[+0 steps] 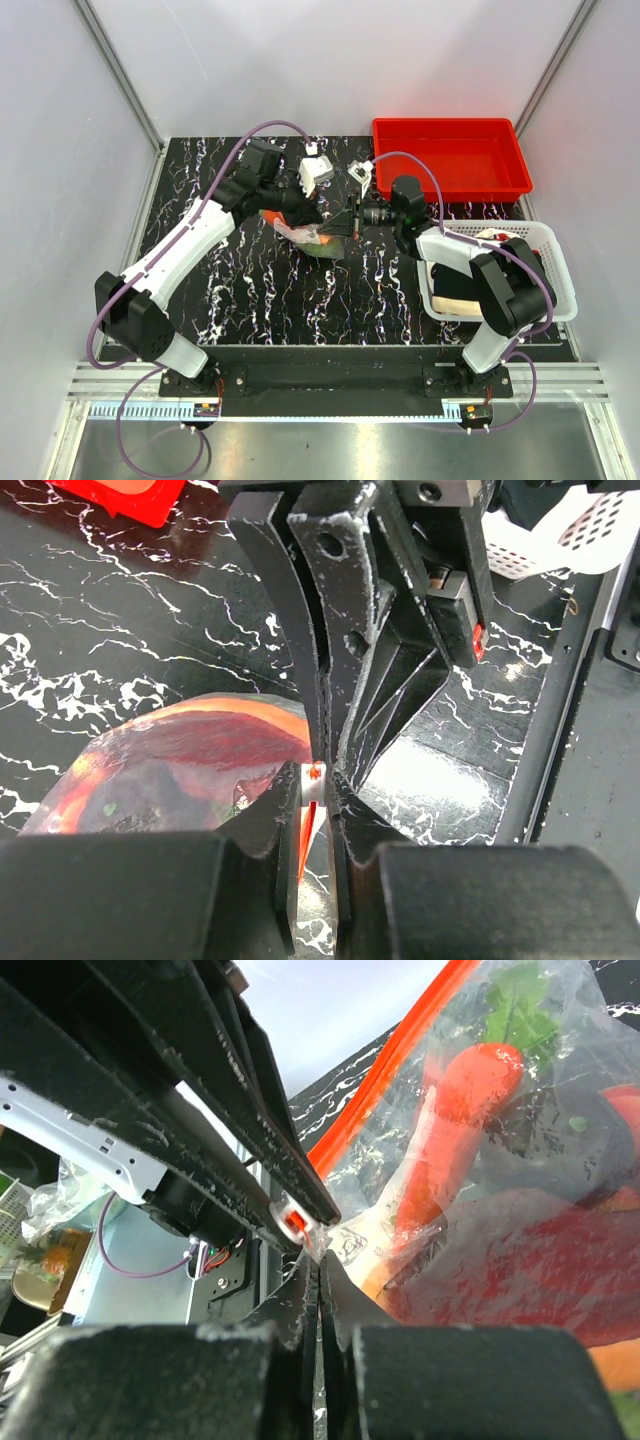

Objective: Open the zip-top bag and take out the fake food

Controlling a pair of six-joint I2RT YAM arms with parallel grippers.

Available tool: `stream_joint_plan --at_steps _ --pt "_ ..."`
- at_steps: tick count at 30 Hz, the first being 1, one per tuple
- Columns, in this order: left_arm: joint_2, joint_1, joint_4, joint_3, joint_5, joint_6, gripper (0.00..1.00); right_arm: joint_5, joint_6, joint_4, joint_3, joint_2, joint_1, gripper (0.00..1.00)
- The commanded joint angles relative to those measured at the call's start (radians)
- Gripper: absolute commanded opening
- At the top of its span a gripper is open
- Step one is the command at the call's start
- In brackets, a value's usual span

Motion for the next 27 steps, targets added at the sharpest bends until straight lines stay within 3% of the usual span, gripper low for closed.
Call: stream_joint_plan --at_steps 1,10,21,27 --pt "-0.022 0.025 -0.002 -0.012 0.058 0.032 0.02 0.033 0.027 0.145 -0.027 -0.058 0.007 0.0" --pt "-0.021 0.034 -0.008 -0.029 0.117 0.031 0.02 0.1 0.152 0.358 -0.078 -0.063 0.007 0.0" --pt "-0.045 0.059 -0.011 -0.051 0.086 0.034 0.01 0.154 0.162 0.401 -0.134 -0.11 0.007 0.0" --pt "-0.071 0.109 0.004 -0.066 0.141 0.022 0.01 0.181 0.152 0.395 -0.179 -0.158 -0.004 0.0"
